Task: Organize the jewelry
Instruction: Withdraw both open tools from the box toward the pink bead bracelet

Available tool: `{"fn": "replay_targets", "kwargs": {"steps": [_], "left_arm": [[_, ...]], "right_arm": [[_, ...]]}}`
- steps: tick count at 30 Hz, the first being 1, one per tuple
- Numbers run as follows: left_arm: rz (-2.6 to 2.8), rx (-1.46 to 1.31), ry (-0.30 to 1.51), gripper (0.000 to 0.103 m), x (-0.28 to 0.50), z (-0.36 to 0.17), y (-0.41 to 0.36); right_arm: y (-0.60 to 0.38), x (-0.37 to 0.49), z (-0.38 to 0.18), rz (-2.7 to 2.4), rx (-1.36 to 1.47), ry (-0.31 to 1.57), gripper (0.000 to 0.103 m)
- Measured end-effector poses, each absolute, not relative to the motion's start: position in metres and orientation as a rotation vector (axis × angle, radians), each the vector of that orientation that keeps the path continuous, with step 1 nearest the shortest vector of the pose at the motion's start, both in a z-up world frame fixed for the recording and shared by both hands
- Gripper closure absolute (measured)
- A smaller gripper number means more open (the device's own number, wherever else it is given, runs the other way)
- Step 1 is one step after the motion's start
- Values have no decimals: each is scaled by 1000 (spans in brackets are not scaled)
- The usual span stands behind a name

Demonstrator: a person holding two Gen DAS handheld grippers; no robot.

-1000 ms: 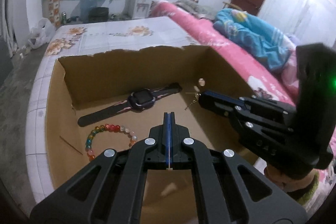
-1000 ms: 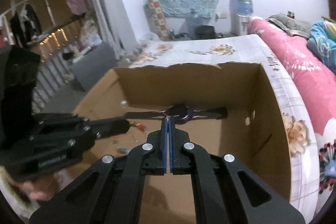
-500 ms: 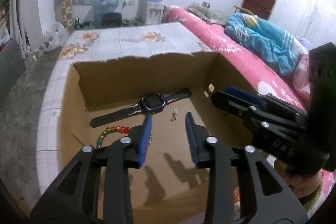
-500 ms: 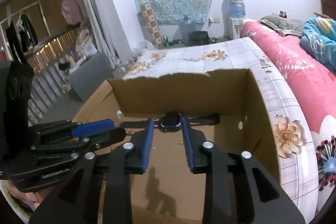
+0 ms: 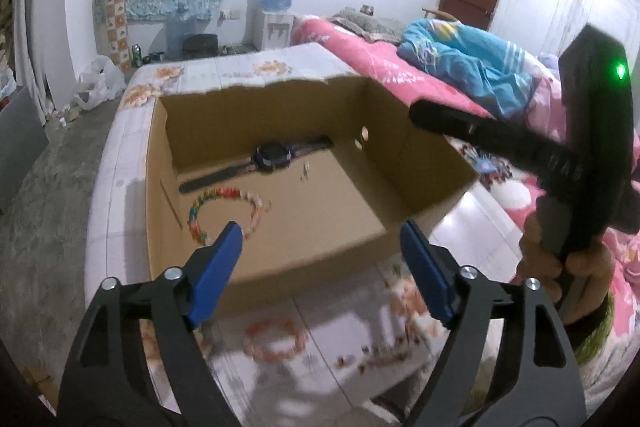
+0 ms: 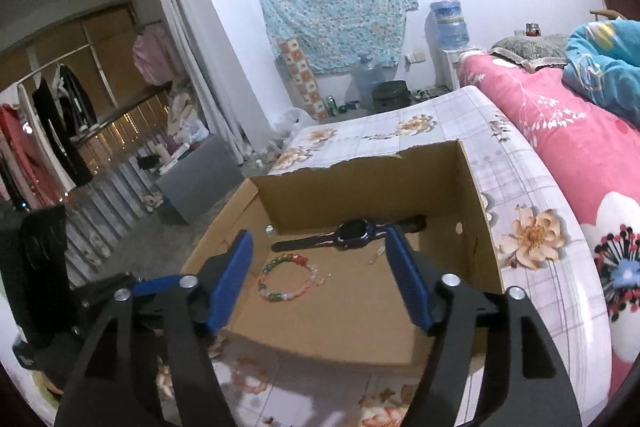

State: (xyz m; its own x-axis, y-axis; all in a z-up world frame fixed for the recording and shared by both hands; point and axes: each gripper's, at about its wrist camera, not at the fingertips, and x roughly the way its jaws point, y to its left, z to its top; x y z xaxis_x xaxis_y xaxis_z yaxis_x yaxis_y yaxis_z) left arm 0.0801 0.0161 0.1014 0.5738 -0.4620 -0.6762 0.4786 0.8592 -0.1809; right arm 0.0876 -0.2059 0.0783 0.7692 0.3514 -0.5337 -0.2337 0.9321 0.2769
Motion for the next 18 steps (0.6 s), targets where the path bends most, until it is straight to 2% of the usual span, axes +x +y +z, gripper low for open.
{"fn": "replay_targets", "kwargs": {"steps": [12, 18], "left_arm": [[-450, 72, 971, 16, 45, 43, 3], [-383, 90, 1033, 16, 47, 21, -10]], "right_arm": [[-215, 37, 60, 300, 185, 668, 10], [-232, 32, 35, 231, 239, 775, 9]]}}
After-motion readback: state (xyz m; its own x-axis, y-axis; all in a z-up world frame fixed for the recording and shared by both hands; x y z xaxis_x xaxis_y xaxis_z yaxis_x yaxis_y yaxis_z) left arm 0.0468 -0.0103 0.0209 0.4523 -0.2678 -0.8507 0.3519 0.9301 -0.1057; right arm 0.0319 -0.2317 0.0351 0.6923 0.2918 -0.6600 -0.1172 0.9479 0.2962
